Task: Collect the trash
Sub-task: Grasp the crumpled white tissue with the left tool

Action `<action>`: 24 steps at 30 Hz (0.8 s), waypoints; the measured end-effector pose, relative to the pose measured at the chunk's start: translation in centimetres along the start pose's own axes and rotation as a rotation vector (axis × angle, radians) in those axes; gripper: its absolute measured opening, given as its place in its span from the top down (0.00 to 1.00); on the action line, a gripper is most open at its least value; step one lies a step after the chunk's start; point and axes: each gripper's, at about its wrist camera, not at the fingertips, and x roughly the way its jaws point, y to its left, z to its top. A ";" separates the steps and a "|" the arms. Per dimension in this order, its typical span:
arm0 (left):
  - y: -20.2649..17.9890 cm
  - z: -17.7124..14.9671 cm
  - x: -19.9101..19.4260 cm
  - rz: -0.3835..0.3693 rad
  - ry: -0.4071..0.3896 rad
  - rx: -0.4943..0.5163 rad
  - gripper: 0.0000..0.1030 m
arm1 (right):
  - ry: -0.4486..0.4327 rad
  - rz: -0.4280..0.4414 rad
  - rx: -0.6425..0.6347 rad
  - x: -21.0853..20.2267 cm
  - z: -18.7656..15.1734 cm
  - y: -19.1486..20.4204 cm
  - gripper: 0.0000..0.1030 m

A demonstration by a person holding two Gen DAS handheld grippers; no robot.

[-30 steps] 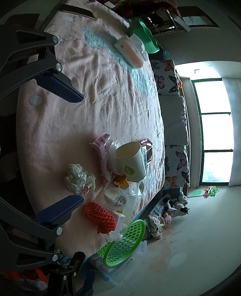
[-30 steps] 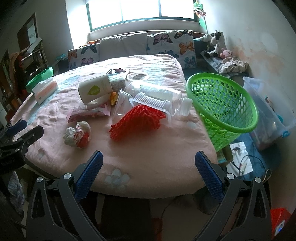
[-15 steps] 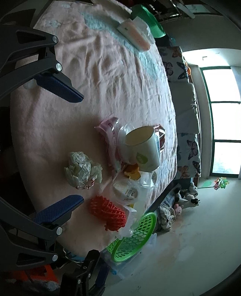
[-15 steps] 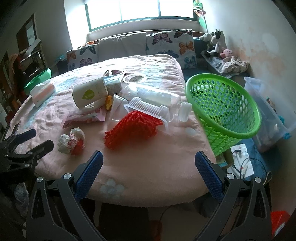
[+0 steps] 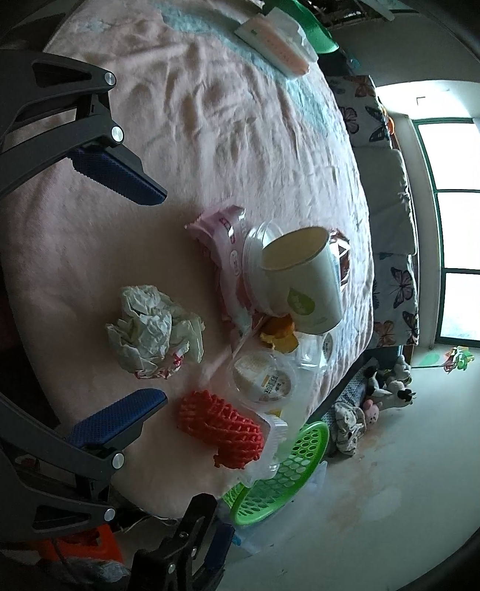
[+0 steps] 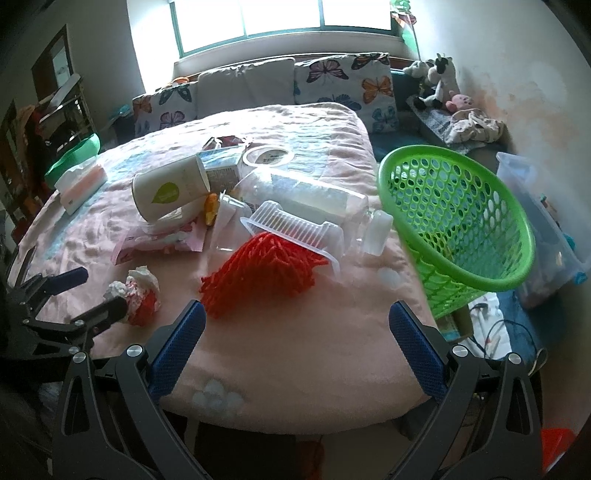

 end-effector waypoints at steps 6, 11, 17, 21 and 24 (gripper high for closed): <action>-0.3 0.3 1.3 -0.015 0.016 0.017 0.09 | 0.005 0.016 0.001 0.7 0.6 -0.5 0.05; -0.3 0.3 2.4 -0.030 0.049 0.017 0.22 | 0.015 0.044 0.026 1.2 1.0 -1.3 0.05; -0.4 0.3 2.8 -0.065 0.056 0.026 0.34 | 0.029 0.097 0.091 2.2 2.4 -2.4 0.06; -0.6 0.3 2.9 -0.094 0.054 0.040 0.42 | 0.049 0.137 0.148 3.1 3.7 -3.0 0.06; -0.8 0.2 3.0 -0.104 0.056 0.048 0.48 | 0.063 0.170 0.206 3.7 4.4 -3.6 0.07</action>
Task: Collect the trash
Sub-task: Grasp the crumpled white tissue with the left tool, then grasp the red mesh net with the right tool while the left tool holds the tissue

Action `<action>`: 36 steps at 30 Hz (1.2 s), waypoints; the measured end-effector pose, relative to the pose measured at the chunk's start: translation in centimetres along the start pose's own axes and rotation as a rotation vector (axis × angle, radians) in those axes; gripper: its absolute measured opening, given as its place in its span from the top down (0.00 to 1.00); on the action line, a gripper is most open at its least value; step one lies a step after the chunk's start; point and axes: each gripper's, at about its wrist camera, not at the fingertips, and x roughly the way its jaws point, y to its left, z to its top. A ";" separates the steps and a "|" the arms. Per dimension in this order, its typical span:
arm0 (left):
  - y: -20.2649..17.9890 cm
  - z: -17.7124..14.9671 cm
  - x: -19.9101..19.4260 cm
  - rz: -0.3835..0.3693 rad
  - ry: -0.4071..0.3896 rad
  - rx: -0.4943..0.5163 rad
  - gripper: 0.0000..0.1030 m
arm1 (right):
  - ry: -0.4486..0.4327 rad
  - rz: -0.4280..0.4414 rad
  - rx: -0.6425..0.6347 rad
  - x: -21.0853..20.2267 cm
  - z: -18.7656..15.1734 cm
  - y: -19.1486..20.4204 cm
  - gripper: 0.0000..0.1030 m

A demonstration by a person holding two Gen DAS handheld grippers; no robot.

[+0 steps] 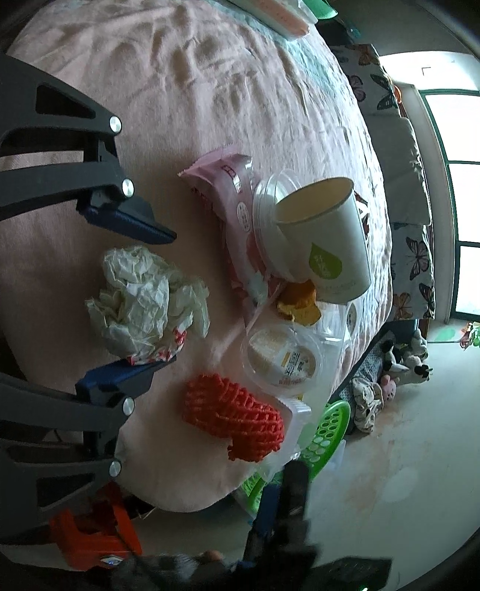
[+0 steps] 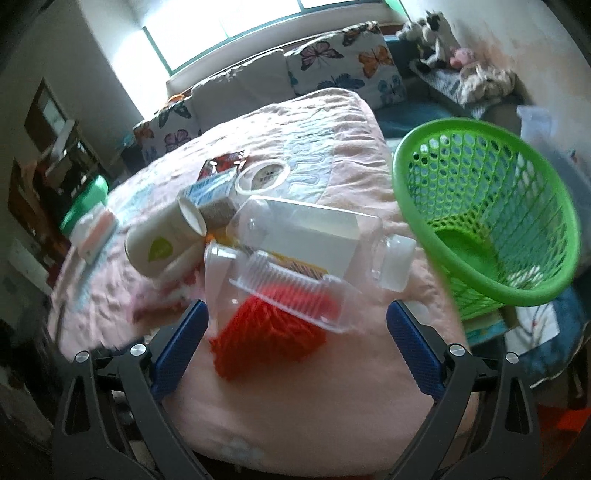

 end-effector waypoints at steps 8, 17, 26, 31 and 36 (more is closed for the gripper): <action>0.3 -0.1 -0.6 -0.019 -0.015 -0.004 0.54 | 0.064 0.036 0.130 2.2 1.7 -0.8 0.07; 0.9 -0.3 -1.9 -0.040 -0.047 -0.018 0.54 | 0.139 0.023 0.219 4.6 2.4 -1.1 0.10; 1.7 -0.2 -3.2 -0.042 -0.076 -0.025 0.54 | 0.134 0.021 0.243 4.2 2.2 -1.6 0.12; 1.7 0.4 -3.9 -0.045 -0.092 -0.020 0.54 | 0.097 0.057 0.240 2.5 2.3 -1.9 0.12; 1.1 1.5 -4.5 -0.066 -0.103 -0.011 0.54 | 0.093 0.157 0.281 1.1 2.8 -2.9 0.33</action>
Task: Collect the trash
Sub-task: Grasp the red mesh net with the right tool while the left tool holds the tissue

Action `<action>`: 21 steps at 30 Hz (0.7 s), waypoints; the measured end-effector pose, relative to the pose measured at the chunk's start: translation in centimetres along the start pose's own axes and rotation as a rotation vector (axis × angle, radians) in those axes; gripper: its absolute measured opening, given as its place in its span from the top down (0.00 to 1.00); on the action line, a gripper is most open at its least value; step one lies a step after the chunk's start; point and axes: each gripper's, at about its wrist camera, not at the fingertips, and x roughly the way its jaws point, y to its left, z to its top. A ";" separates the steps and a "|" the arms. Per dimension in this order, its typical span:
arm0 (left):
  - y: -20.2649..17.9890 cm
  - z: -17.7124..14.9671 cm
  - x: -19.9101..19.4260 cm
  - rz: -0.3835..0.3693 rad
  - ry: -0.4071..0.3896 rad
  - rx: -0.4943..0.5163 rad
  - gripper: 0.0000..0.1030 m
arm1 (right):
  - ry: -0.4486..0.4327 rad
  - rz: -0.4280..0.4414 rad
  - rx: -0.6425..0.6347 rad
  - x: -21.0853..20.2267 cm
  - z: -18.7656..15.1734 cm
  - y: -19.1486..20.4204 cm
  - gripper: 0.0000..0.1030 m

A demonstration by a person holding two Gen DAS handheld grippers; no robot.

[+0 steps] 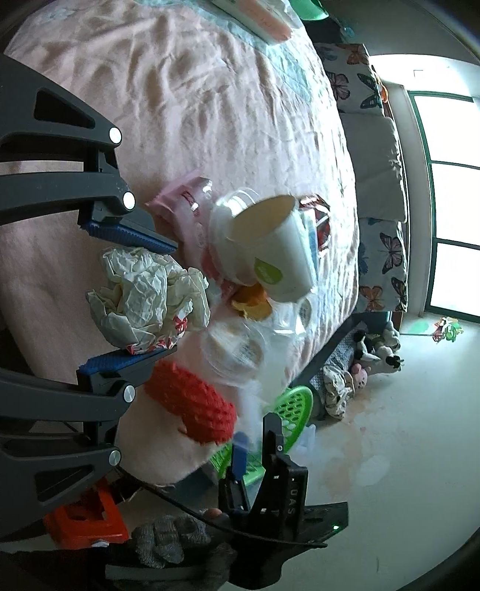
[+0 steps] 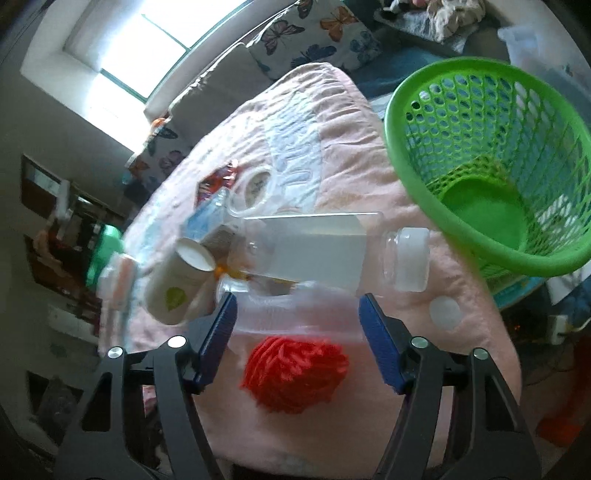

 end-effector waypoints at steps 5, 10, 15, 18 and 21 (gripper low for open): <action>-0.9 1.3 -0.2 0.006 -0.025 0.020 0.54 | -0.003 -0.023 -0.038 -0.3 0.0 -0.1 0.33; -1.2 1.5 -0.1 0.012 -0.018 0.029 0.54 | -0.002 -0.027 -0.091 0.1 -0.9 0.3 0.24; -0.8 1.1 0.2 0.017 -0.007 0.021 0.54 | -0.030 -0.121 -0.170 -0.2 -2.6 0.7 0.21; -0.5 0.8 0.2 0.016 -0.003 0.010 0.54 | -0.039 -0.127 -0.175 -0.8 -4.1 0.4 0.21; -0.4 0.5 0.3 0.019 -0.001 0.011 0.54 | -0.046 -0.096 -0.185 -1.0 -5.6 0.9 0.21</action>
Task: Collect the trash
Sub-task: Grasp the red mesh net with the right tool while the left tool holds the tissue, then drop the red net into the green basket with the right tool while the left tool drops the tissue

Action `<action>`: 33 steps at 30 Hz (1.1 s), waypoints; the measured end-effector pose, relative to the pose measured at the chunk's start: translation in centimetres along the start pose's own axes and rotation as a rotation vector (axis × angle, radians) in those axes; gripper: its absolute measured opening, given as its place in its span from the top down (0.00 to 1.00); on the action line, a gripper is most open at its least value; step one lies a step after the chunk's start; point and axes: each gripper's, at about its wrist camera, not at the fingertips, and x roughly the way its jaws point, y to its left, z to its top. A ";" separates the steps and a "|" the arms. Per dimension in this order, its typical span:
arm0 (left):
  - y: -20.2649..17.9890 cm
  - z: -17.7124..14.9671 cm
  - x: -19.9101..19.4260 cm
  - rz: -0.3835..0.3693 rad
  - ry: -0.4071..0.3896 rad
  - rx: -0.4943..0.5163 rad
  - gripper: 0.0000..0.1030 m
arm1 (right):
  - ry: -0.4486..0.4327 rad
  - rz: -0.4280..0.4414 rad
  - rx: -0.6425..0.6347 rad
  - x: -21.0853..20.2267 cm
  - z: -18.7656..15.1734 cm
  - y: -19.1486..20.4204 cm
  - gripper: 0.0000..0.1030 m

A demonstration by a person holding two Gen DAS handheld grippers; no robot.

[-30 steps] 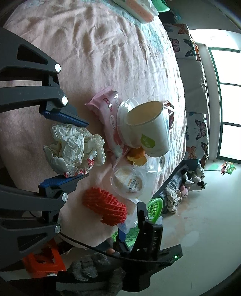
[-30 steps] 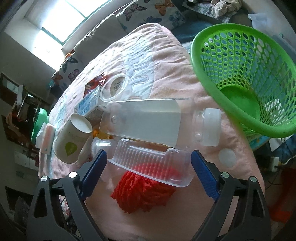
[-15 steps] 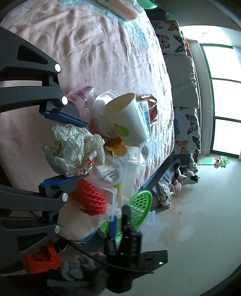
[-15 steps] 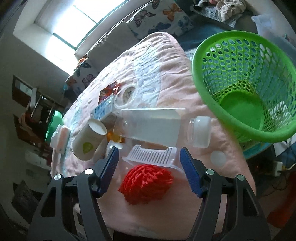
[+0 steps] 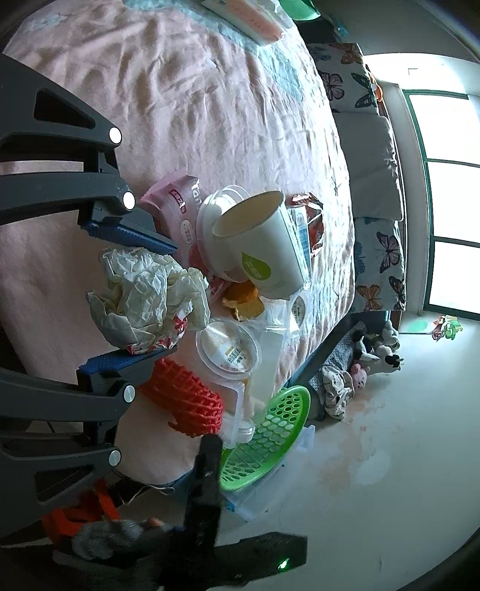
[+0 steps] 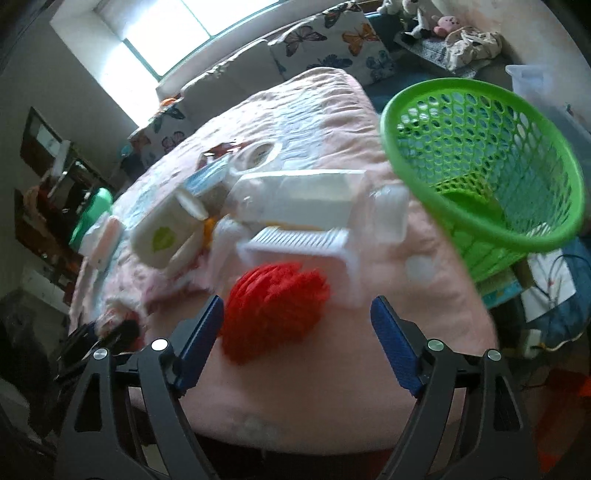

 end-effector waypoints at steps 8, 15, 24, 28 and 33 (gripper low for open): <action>0.8 -0.5 -0.2 0.011 0.002 -0.014 0.54 | -0.045 -0.064 -0.119 1.5 -0.6 2.9 0.26; 1.0 -0.5 -0.4 0.011 -0.004 -0.012 0.54 | -0.016 -0.045 -0.120 3.7 -0.5 2.8 0.47; -0.6 0.9 -0.8 -0.002 -0.020 0.030 0.54 | -0.089 0.006 -0.137 0.0 -0.9 2.7 0.58; -2.1 2.0 -0.6 -0.030 -0.023 0.051 0.54 | -0.133 0.028 -0.139 -2.5 -0.3 2.1 0.58; -4.8 4.1 0.2 -0.072 -0.032 0.087 0.54 | -0.197 -0.036 -0.112 -5.1 1.5 -1.0 0.58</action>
